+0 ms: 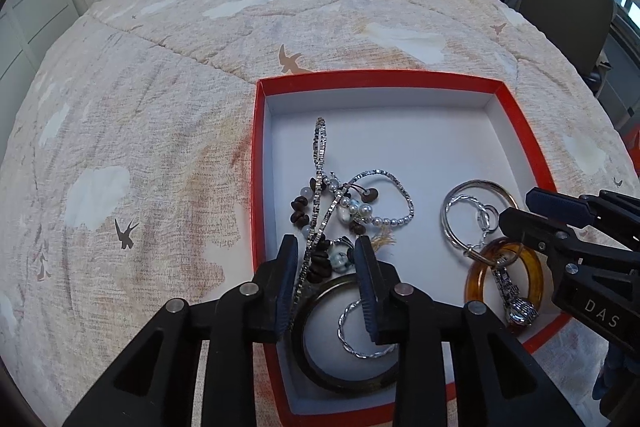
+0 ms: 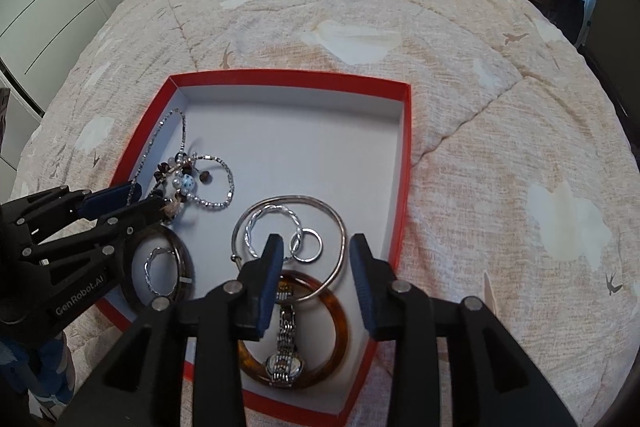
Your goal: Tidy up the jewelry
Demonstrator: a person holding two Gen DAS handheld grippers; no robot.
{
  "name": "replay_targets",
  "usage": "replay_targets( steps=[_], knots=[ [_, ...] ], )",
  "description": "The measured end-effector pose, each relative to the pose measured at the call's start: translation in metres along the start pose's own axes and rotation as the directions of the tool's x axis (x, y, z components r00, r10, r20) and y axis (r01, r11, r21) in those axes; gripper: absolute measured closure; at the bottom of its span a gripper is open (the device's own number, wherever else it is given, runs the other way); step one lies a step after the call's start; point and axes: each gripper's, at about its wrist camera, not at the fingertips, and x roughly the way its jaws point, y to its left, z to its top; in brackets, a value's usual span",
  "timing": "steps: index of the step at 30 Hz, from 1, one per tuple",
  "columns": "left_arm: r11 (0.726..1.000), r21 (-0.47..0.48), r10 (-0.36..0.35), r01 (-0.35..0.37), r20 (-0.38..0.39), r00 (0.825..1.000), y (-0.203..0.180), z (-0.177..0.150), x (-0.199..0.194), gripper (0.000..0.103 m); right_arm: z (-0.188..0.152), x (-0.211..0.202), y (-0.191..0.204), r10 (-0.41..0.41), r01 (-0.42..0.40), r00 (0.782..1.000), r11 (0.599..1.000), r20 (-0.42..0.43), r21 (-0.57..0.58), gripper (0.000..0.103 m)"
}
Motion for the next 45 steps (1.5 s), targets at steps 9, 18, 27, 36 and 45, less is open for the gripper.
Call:
replay_targets(
  steps=[9,18,27,36,45],
  knots=[
    [1.0,-0.016,-0.002,0.003,0.048,0.999,0.003,-0.007,-0.035,0.049,-0.004,-0.031,0.004,-0.019,0.018,0.999,1.0,0.039,0.016,0.069],
    [0.999,-0.032,-0.013,0.016,0.083,0.996,0.006,-0.013,-0.068,0.042,-0.015,-0.062,0.011,-0.033,0.03,0.996,0.999,0.078,0.04,0.064],
    [0.998,-0.056,0.008,-0.001,0.131,0.991,0.01,-0.023,-0.1,0.031,-0.027,-0.086,0.02,-0.068,0.06,0.991,0.996,0.112,0.072,0.049],
    [0.99,-0.125,0.083,-0.061,0.177,0.981,0.031,-0.04,-0.135,0.027,-0.036,-0.113,0.049,-0.089,0.083,0.982,0.996,0.164,0.046,0.047],
    [0.975,-0.191,0.156,-0.112,0.232,0.96,0.066,-0.072,-0.18,0.02,-0.053,-0.13,0.087,-0.071,0.071,0.98,0.997,0.187,0.008,0.043]
  ],
)
